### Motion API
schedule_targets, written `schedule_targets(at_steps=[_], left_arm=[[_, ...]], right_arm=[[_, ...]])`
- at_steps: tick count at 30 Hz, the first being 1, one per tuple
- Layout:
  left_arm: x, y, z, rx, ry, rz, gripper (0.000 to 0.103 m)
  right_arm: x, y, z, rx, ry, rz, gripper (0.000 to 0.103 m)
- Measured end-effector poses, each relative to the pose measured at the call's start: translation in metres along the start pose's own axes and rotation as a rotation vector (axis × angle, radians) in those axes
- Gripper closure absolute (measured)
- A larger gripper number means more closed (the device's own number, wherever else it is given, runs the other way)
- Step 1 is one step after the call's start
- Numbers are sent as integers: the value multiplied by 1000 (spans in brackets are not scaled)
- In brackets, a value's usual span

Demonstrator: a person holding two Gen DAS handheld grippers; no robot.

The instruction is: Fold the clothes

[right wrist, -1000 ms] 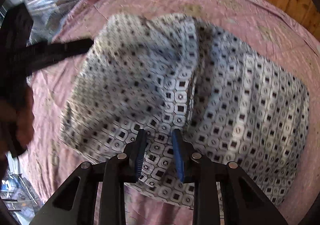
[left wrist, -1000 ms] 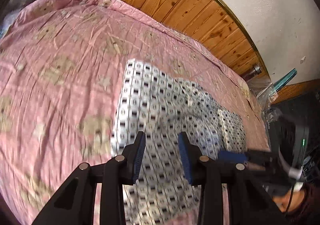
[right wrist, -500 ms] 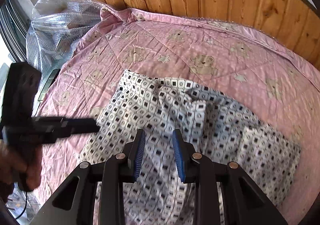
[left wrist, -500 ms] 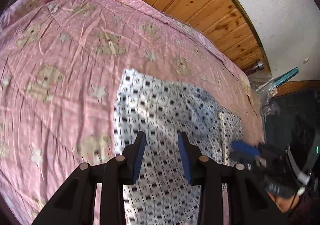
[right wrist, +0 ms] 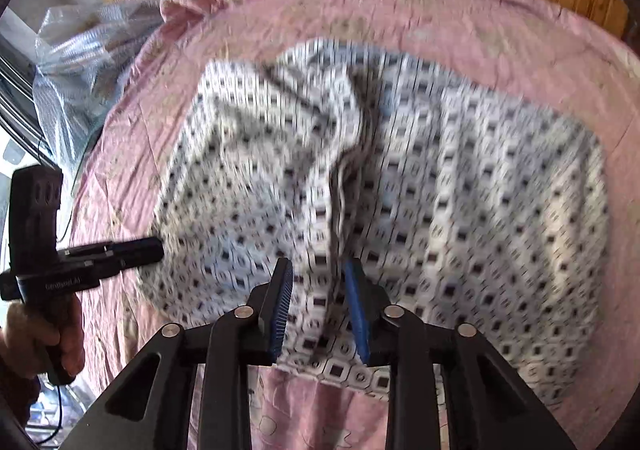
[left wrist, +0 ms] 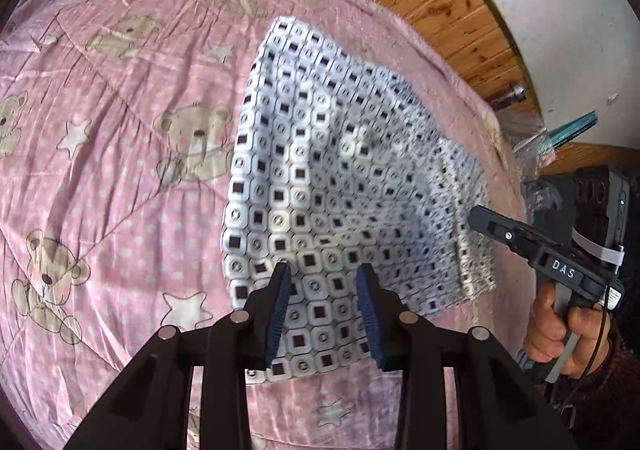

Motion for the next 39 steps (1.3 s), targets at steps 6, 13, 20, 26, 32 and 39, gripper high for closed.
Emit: schedule_targets(at_steps=[6,13,20,26,32,39], left_arm=[[1,-22,-14,173,47,-20,69],[22,44,-26,132,63,77,68],[57,158,39,-39,-18,112,47],[75,267,118,-63,-197,327,41],[76,324,191,32,-386,472,41],[67,328,203,163,-410,585,76]], right_arm=[[-4,-8,4,56,13,-39,83],[-26,61,-75,58,178,85,70],[-62,155,-100,-175,222,254,49],[-78,151,-78,-153,195,225,71],[-75,110,-111,-170,354,35,90],[-70,107,-119,-149,405,25,78]])
Point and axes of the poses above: each gripper's, at about its wrist camera, not at the fingertips, and z roughly the way its jaws point, y to its right, x to its top, the point moved 2 cm from there along z, roughly the way its jaws point, and after that the axes turned 2 degrees about z, right-handed, at the moved point
